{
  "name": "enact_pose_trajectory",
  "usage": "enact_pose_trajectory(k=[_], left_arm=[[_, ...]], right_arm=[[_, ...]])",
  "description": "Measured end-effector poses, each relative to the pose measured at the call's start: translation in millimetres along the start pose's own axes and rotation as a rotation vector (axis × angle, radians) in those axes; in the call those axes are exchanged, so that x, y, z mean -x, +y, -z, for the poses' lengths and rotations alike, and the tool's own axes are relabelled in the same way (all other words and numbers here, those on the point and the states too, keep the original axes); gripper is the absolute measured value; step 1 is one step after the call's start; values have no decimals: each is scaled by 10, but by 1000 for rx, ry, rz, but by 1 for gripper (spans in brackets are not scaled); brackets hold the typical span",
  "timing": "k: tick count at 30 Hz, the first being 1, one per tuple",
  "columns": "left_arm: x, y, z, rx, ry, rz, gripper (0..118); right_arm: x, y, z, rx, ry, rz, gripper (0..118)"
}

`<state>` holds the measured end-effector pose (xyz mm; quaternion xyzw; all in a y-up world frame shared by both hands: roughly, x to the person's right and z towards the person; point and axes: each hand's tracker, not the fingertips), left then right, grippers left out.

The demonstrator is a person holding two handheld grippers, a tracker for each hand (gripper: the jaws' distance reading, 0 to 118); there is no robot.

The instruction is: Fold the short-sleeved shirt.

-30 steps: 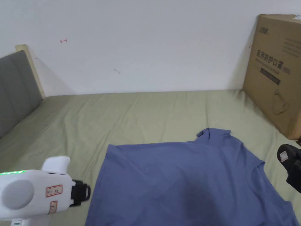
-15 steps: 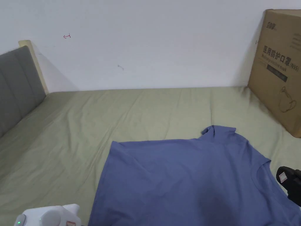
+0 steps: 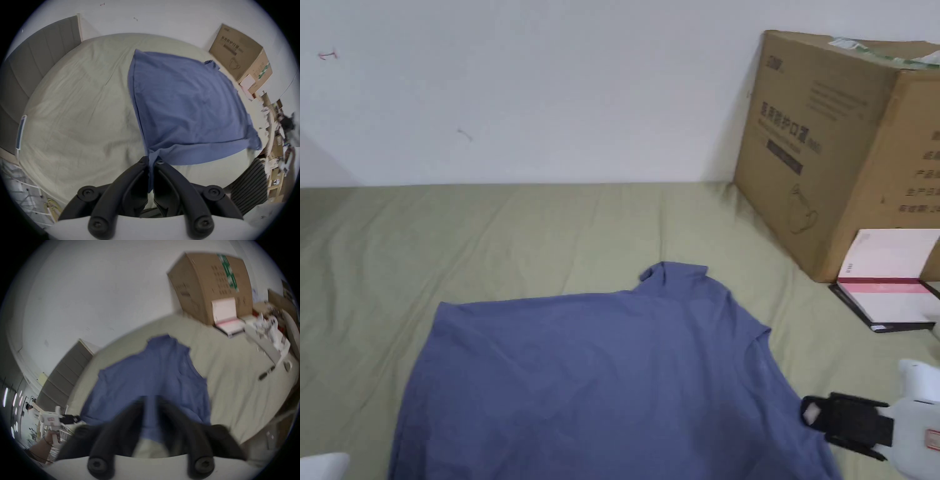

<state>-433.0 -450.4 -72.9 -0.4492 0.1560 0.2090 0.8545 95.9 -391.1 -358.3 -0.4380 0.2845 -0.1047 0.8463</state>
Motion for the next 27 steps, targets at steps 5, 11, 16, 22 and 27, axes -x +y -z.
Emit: enact_pose_trajectory(k=[5, 11, 16, 22, 27], left_arm=[[-60, 25, -52, 29, 11, -6, 3], [-118, -7, -19, 66, 16, -5, 3], [7, 15, 36, 69, 36, -19, 3], [74, 41, 11, 69, 42, 5, 3], [39, 175, -202, 11, -14, -69, 3]], right_arm=[[-375, -188, 535, 391, -246, -142, 106], [-552, -473, 848, 531, -263, -162, 98], [-446, -475, 649, 443, -173, -165, 7], [-408, -395, 477, 406, -153, -175, 6], [-331, -108, 241, 314, -72, -84, 6]])
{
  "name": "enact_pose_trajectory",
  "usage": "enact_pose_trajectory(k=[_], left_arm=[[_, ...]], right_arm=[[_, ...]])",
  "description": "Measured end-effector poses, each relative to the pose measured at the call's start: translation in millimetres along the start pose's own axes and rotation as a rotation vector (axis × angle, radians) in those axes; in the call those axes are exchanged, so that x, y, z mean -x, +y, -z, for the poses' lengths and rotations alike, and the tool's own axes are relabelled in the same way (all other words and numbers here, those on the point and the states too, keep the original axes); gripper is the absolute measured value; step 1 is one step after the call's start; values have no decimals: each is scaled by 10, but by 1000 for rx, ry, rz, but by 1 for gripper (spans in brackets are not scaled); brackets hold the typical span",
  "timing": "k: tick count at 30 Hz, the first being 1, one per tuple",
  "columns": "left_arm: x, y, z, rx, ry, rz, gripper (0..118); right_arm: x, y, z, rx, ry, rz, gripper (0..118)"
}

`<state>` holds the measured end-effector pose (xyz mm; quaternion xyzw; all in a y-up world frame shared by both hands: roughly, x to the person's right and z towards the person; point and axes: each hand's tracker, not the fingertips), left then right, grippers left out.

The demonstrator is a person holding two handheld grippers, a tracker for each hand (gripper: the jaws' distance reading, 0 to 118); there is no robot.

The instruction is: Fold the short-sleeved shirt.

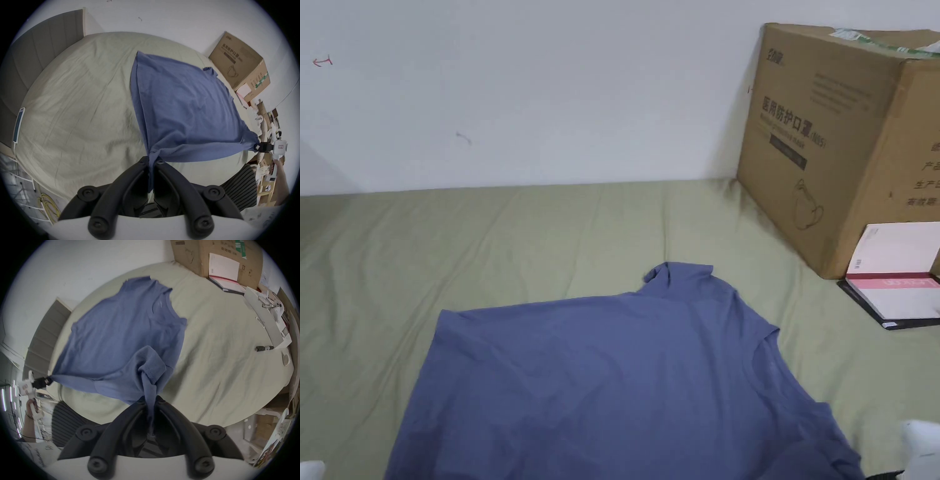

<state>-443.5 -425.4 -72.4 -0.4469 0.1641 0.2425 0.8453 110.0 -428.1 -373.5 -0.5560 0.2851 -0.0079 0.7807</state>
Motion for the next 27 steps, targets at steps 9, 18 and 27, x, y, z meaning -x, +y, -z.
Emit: enact_pose_trajectory(k=[9, 18, 27], left_arm=[[-82, 1006, 169, -44, -10, -24, 3], [99, 1721, 1412, 29, 31, -128, 3], [217, 1603, 1592, 19, -25, -186, 97]], right_arm=[[308, 1125, -111, -115, 62, 85, 6], [225, 2085, 1296, -16, -95, 143, 6], [211, 1935, 1537, -122, -120, 221, 95]])
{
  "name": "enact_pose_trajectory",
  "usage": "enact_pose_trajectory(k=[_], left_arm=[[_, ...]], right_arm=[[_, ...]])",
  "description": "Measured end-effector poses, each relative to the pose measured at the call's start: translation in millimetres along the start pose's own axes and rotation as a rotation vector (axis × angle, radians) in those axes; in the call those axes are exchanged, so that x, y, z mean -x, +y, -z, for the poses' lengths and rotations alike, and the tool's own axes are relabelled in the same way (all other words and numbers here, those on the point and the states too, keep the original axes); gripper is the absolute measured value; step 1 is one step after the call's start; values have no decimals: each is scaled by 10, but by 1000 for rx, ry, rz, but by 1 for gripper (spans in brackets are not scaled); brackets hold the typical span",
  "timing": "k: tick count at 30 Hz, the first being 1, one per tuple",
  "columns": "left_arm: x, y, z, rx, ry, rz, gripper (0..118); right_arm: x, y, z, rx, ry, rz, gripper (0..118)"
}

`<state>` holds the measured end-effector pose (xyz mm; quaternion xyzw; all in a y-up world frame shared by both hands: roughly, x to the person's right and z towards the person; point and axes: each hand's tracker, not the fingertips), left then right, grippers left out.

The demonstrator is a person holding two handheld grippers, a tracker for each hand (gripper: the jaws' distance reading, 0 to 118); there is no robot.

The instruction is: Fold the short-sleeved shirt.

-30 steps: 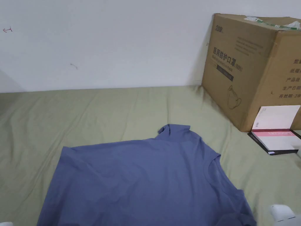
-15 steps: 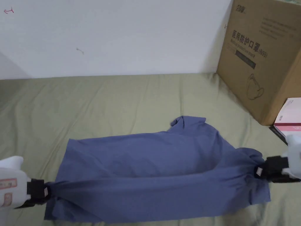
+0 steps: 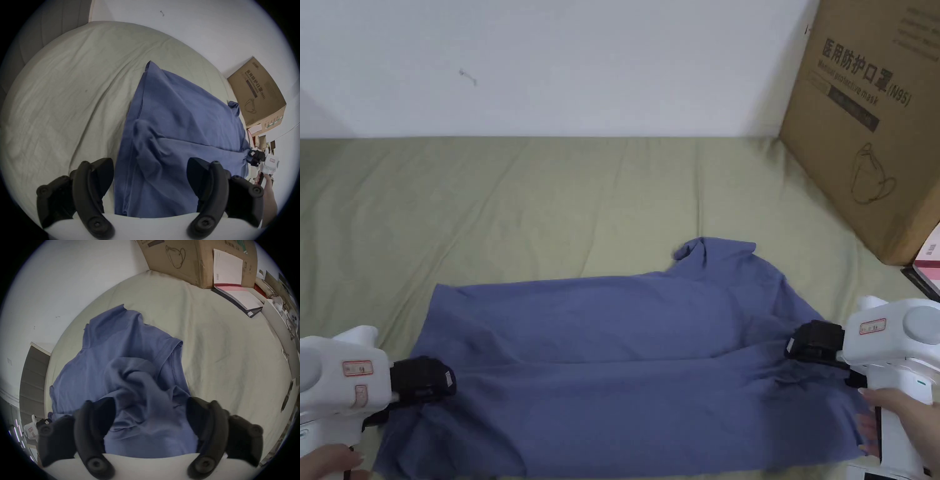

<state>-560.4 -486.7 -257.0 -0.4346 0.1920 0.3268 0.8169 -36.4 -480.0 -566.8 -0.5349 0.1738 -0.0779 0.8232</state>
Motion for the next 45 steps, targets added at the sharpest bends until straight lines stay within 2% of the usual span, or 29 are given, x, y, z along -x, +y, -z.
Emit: enact_pose_trajectory(k=[4, 7, 11, 13, 14, 15, 16, 17, 18, 19, 21, 24, 29, 33, 34, 35, 36, 37, 38, 42, 45], left_arm=[[-160, -52, -400, -79, -10, 74, 97], [-385, -261, -912, -227, -48, 157, 97], [-646, -753, -1518, -444, -26, 298, 97], [-720, -1033, -1748, -504, -52, 317, 93], [-694, -1152, -1812, -534, -66, 313, 85], [-701, -1285, -1903, -560, -78, 305, 62], [-709, -1391, -1967, -555, -77, 302, 38], [-724, -1486, -2004, -545, -63, 301, 15], [-728, -1596, -2035, -562, -39, 293, 2], [-714, -1692, -2078, -570, -42, 289, 1], [-688, -1841, -2174, -609, -32, 275, 0], [-623, -1806, -2227, -577, -18, 250, 0], [-416, -1205, -1920, -268, -4, 166, 0], [-311, -752, -1423, -146, 104, 226, 0], [-263, -677, -1266, -114, 79, 207, 7], [-199, -595, -1117, -87, 87, 170, 32], [-146, -532, -986, -85, 115, 136, 74], [-92, -481, -828, -57, 133, 121, 99], [-36, -471, -708, -34, 145, 110, 108], [85, -425, -230, 62, 215, 128, 106], [111, -454, 77, 147, 198, 161, 106]], right_arm=[[119, -133, -414, -56, 17, -128, 95], [245, -338, -926, -193, 66, -219, 95], [377, -809, -1590, -398, 147, -318, 95], [391, -1110, -1866, -510, 188, -346, 94], [405, -1263, -1983, -547, 198, -369, 92], [379, -1379, -2043, -575, 224, -382, 83], [372, -1485, -2126, -593, 251, -388, 66], [363, -1571, -2183, -598, 258, -370, 39], [353, -1653, -2225, -595, 253, -351, 3], [322, -1733, -2234, -615, 239, -309, 0], [251, -1776, -2236, -557, 337, -272, 0], [220, -1850, -2231, -548, 321, -239, 0], [206, -1790, -2228, -516, 324, -234, 0], [222, -1756, -2194, -496, 319, -238, 0], [221, -1741, -2177, -486, 320, -240, 0], [230, -1743, -2163, -474, 321, -240, 0], [235, -1741, -2143, -464, 319, -238, 0], [237, -1731, -2117, -450, 317, -238, 0], [237, -1723, -2096, -436, 317, -238, 0], [249, -1697, -2012, -393, 312, -245, 0], [263, -1680, -1953, -366, 300, -255, 0]])
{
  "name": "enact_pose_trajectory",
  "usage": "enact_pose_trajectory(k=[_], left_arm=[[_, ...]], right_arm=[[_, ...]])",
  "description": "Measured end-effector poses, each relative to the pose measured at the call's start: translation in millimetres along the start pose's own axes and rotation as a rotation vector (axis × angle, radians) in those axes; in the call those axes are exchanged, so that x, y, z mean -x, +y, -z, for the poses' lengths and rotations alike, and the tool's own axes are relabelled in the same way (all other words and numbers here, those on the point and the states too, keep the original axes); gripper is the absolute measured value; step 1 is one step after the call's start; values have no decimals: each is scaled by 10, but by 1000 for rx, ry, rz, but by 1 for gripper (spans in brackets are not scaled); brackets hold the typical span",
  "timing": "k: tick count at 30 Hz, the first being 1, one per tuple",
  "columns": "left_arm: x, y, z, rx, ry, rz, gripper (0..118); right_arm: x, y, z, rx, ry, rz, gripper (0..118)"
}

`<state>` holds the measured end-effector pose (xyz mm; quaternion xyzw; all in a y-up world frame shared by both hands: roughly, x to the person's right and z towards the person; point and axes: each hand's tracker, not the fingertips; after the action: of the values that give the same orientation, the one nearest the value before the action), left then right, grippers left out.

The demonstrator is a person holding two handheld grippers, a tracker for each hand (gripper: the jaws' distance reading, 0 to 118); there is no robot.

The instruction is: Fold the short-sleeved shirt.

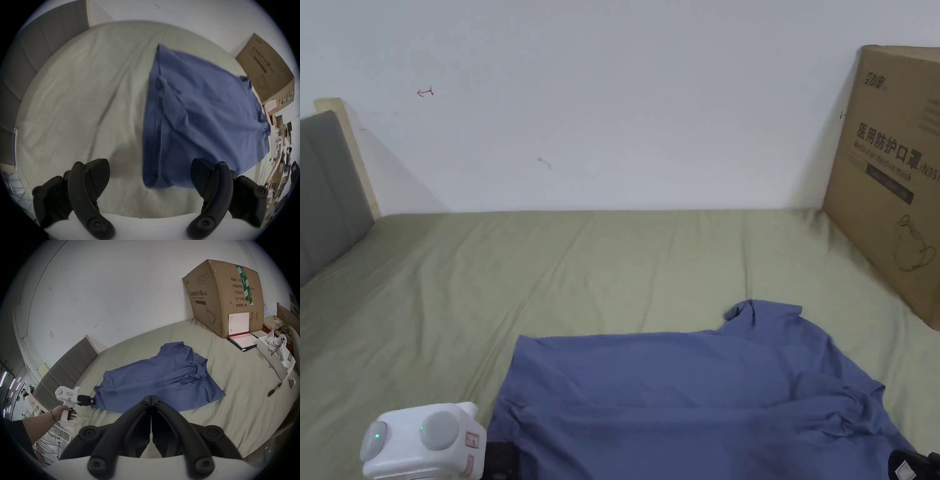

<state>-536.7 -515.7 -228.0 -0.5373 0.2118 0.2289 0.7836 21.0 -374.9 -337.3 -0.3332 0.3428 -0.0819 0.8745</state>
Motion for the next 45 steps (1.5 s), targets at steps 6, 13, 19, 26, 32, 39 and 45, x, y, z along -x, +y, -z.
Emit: enact_pose_trajectory(k=[6, 13, 19, 26, 32, 39, 45], left_arm=[[-59, 17, 168, 34, 29, -24, 115], [-270, -79, -107, -40, 114, 105, 76], [-258, -112, -685, -142, 62, 139, 4], [-288, -137, -1068, -154, -30, 134, 4], [-352, -163, -1049, -153, -7, 161, 4], [-277, -147, -846, -108, 4, 135, 4], [-208, -200, -739, -81, 0, 109, 4]], right_arm=[[-58, -5, 114, 37, -1, 19, 0], [-216, -30, 187, 61, -10, 50, 0], [-587, 327, 383, 160, -66, -1, 0], [-1129, 684, 1011, 363, -239, 45, 36], [-1499, 405, 1484, 610, -383, 3, 118], [-1810, 325, 1644, 625, -300, 171, 30], [-1517, 320, 1531, 626, -283, 1, 9]])
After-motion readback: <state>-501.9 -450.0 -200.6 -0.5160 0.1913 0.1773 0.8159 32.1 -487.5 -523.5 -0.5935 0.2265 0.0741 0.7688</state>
